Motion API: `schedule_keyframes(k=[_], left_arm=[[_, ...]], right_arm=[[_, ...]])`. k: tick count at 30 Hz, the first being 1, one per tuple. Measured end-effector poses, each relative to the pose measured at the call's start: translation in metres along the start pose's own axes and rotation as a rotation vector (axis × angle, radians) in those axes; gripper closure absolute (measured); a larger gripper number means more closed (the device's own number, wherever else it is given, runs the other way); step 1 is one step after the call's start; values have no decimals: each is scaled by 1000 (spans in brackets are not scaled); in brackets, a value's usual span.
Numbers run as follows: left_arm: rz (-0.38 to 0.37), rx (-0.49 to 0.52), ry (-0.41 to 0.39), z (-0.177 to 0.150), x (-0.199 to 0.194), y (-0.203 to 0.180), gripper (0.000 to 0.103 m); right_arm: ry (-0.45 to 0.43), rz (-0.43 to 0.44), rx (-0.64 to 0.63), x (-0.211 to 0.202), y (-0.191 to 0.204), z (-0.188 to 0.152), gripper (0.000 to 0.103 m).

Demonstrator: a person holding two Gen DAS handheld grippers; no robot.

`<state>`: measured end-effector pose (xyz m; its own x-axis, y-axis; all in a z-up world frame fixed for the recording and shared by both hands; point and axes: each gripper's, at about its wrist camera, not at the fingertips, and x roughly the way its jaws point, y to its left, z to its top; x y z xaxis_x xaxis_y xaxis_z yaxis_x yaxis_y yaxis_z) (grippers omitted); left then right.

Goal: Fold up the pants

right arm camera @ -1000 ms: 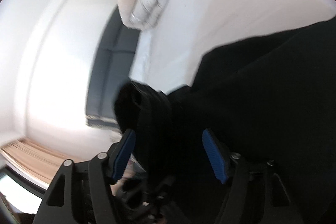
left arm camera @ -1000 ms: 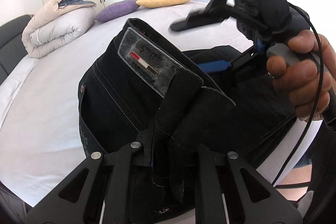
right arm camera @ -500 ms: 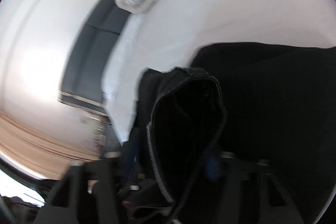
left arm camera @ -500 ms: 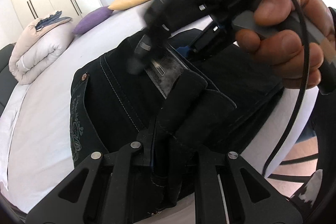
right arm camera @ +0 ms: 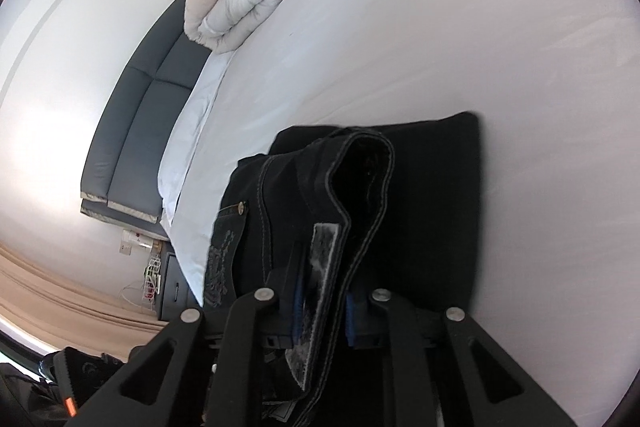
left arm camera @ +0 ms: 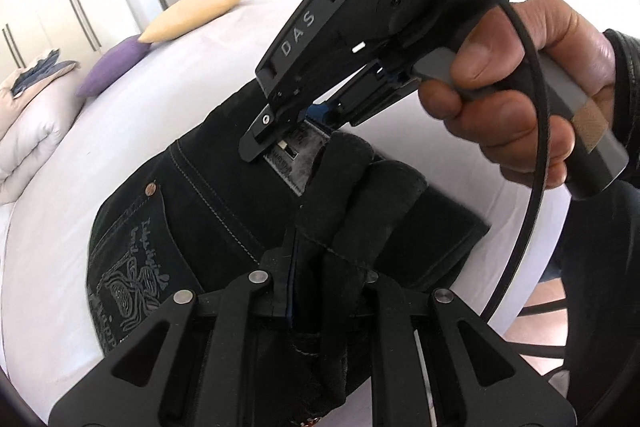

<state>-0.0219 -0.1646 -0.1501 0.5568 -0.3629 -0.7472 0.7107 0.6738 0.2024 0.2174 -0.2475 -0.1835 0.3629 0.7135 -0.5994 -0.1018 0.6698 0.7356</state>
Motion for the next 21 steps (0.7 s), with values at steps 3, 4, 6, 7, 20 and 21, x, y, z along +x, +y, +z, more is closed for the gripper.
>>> schedule_keyframes(k=[3, 4, 6, 7, 20, 21], left_arm=[[-18, 9, -1, 6, 8, 3, 92], [-21, 11, 0, 7, 10, 1, 92], [-27, 6, 3, -1, 10, 6, 92], [-28, 3, 4, -3, 9, 13, 92], [-292, -296, -14, -43, -33, 105, 29], [-300, -321, -16, -50, -41, 115, 29]], right_arm=[[-13, -2, 17, -8, -11, -2, 86], [-15, -1, 22, -8, -14, -2, 86], [-17, -2, 30, -13, -20, -5, 86], [-18, -2, 34, -12, -21, -5, 86], [-115, 15, 104, -43, -37, -31, 63], [-127, 5, 106, -49, -36, -34, 61]])
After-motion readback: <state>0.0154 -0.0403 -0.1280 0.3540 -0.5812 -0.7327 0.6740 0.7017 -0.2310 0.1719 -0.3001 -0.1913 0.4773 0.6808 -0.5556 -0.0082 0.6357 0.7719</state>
